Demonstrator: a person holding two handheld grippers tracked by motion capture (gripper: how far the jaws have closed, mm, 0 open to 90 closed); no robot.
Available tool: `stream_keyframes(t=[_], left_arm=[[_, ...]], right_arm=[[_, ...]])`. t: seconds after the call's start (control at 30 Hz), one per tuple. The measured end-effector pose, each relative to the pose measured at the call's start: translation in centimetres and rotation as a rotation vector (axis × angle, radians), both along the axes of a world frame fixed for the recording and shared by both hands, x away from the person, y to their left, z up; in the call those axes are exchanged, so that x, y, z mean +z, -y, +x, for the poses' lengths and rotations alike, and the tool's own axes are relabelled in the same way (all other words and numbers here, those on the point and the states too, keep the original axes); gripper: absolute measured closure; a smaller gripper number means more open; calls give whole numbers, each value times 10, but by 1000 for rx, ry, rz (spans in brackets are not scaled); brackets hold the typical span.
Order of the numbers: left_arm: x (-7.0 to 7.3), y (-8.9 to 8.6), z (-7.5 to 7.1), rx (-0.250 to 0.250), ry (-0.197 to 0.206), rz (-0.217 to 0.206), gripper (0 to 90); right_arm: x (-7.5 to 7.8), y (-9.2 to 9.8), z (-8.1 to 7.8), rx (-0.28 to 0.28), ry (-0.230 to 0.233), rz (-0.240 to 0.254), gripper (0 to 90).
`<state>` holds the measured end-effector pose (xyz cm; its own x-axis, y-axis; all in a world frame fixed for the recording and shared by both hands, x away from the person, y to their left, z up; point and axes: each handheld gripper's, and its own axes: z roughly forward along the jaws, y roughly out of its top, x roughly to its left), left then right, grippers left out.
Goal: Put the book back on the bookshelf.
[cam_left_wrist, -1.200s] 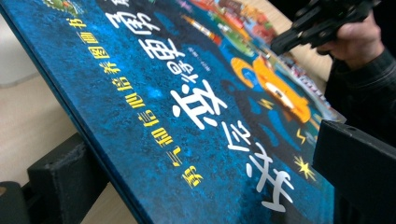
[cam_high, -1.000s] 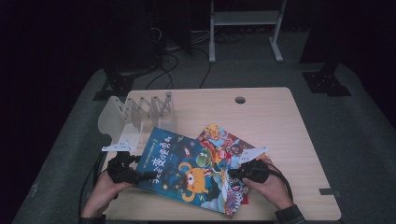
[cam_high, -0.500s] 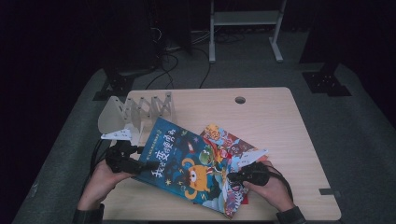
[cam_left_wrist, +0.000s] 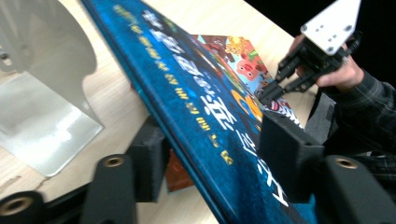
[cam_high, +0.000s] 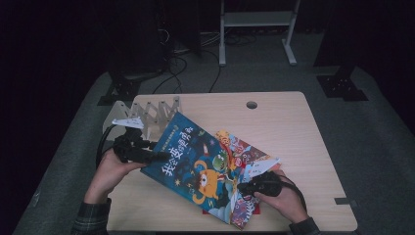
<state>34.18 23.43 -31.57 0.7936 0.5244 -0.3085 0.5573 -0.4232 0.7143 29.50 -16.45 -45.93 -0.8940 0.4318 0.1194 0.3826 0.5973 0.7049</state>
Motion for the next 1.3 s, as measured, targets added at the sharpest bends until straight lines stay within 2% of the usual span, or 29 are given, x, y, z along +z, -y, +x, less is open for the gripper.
stream_keyframes(t=[0.13,0.23,0.27,0.43,0.57,0.63,0.77,1.0,1.13,1.2,1.3], left_arm=[[7,3,12,18,-21,32,541],[12,4,19,-35,-30,-39,598],[14,6,21,-44,-31,-46,610],[25,12,30,-52,-53,-8,634],[35,18,38,-55,-71,43,643],[41,21,42,-67,-73,52,654],[54,28,48,-102,-59,53,688],[78,46,53,-158,-30,125,713],[91,57,54,-169,-15,156,733],[96,60,54,-172,-9,169,741],[103,65,53,-177,-3,180,759]], right_arm=[[0,-3,-2,13,-2,6,866],[0,-4,-2,16,-1,6,875],[0,-5,-2,16,-2,9,879],[-2,-11,-3,39,-6,30,892],[-3,-16,-4,54,-11,37,893],[-3,-20,-5,60,-8,42,894],[-3,-30,-6,68,1,47,894],[-3,-42,-4,68,32,37,871],[-2,-33,-1,11,56,36,806],[-1,-21,2,-41,75,52,747],[1,2,7,-152,109,74,638]])
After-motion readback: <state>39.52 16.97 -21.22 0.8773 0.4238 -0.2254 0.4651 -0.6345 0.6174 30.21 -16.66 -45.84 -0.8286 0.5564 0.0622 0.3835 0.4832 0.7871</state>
